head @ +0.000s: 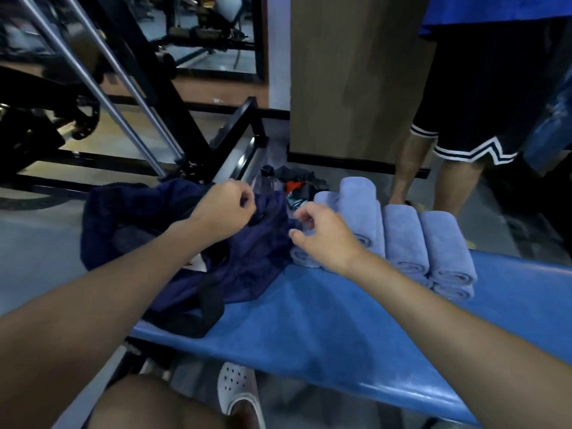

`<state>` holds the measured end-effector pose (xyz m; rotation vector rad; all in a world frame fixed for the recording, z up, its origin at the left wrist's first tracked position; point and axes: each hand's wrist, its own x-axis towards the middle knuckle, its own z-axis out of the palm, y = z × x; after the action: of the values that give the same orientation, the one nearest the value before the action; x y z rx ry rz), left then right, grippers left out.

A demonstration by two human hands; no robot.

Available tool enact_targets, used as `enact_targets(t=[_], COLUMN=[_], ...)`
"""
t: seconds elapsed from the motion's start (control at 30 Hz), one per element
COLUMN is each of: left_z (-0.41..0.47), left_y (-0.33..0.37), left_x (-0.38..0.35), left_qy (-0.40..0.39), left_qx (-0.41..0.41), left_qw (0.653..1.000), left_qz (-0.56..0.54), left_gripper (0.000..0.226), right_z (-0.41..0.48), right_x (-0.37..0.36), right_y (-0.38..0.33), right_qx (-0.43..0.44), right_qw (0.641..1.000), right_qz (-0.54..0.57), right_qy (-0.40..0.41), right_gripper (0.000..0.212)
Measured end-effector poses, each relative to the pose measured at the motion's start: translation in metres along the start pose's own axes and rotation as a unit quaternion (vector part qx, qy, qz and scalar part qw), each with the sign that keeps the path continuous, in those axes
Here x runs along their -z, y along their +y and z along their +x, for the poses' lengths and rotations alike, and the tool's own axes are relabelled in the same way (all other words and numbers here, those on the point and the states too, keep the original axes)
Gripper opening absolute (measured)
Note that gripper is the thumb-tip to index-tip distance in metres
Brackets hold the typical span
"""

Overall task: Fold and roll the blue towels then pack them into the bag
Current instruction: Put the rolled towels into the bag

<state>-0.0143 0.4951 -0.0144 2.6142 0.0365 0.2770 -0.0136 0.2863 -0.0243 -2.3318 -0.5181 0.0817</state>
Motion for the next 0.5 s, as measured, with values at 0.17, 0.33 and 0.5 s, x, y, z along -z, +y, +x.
enact_targets(t=[0.17,0.33,0.5], left_z=[-0.023,-0.034,-0.035], left_y=[-0.069,-0.115,-0.125], left_x=[0.038,0.058,0.05], left_qy=[-0.003,-0.093,-0.189], left_qx=[0.039,0.151,0.215], left_qw=[0.985,0.95,0.929], left_qz=[0.167,0.255,0.236], left_gripper=[0.017,0.038,0.044], right_z=[0.015,0.029,0.035], right_x=[-0.044,-0.066,-0.075], right_y=[-0.015,-0.026,-0.026], right_qx=[-0.033,-0.076,-0.067], right_qw=[0.996,0.986,0.992], right_qz=[-0.042,-0.095,-0.074], right_qy=[-0.065,-0.117,-0.082], right_gripper=[0.056,0.065,0.019])
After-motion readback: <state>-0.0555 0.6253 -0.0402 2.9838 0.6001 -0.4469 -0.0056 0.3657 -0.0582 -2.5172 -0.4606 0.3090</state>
